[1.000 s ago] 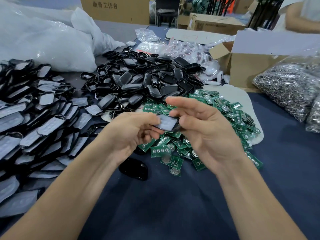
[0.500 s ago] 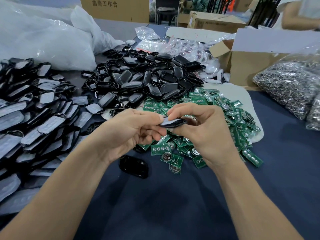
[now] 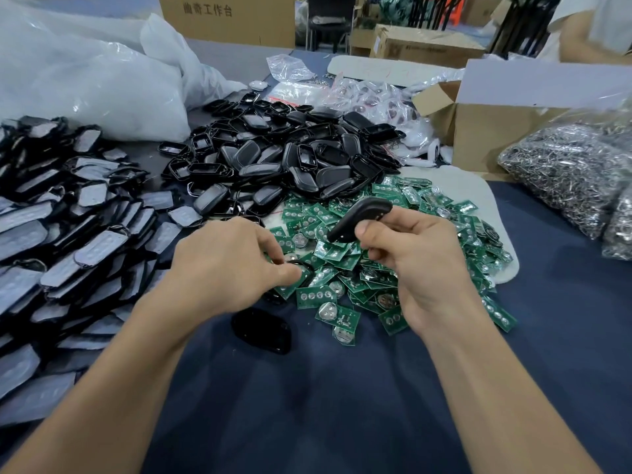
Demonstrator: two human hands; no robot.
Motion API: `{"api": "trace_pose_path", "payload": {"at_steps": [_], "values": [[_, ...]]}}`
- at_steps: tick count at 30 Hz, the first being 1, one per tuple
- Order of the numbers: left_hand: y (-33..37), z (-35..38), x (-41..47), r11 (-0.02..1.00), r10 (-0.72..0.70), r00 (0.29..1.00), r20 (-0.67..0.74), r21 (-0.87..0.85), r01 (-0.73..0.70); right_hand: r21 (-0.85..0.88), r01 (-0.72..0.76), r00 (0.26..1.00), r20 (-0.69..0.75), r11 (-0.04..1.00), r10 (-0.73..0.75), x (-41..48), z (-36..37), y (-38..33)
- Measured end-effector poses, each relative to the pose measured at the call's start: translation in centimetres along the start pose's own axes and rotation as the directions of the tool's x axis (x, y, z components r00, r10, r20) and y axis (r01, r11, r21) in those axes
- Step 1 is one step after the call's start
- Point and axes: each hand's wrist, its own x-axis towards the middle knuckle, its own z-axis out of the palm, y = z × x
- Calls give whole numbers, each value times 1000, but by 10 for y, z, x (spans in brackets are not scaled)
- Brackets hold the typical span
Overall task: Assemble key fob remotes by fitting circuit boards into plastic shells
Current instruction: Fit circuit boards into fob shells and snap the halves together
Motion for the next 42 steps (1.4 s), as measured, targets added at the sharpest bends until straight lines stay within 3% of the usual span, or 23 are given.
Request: {"api": "trace_pose_path", "payload": {"at_steps": [5, 8, 10, 12, 13, 15, 22, 31, 37, 42], "values": [[2, 0, 2, 992, 52, 983, 177, -126, -30, 88, -38, 998, 51, 995, 34, -1, 1, -1], [2, 3, 4, 955, 51, 985, 166, -297, 0, 150, -102, 991, 105, 983, 87, -1, 0, -1], [1, 4, 7, 819, 7, 990, 140, -569, 74, 167, -153, 982, 140, 974, 130, -1, -1, -2], [4, 3, 6, 563, 54, 974, 220, -812, 153, 186, -202, 971, 163, 962, 172, -1, -1, -2], [6, 3, 5, 460, 111, 958, 264, -868, 186, 210, -230, 966, 170, 950, 197, -1, -1, -3], [11, 3, 1, 359, 199, 931, 305, -907, 220, 268, -283, 955, 173, 921, 243, 0, 0, -3], [14, 11, 1, 357, 130, 950, 283, -907, 221, 371, -356, 934, 168, 857, 316, 0, 2, -1], [17, 10, 0, 329, 172, 953, 250, -926, 184, 441, -396, 917, 146, 805, 371, 3, -2, -2], [18, 14, 0, 338, 84, 981, 174, -931, 136, 565, -431, 891, 143, 704, 431, 3, -4, -6], [18, 13, 1, 335, 62, 984, 167, -932, 137, 579, -429, 891, 144, 694, 430, 2, -3, -7]]}}
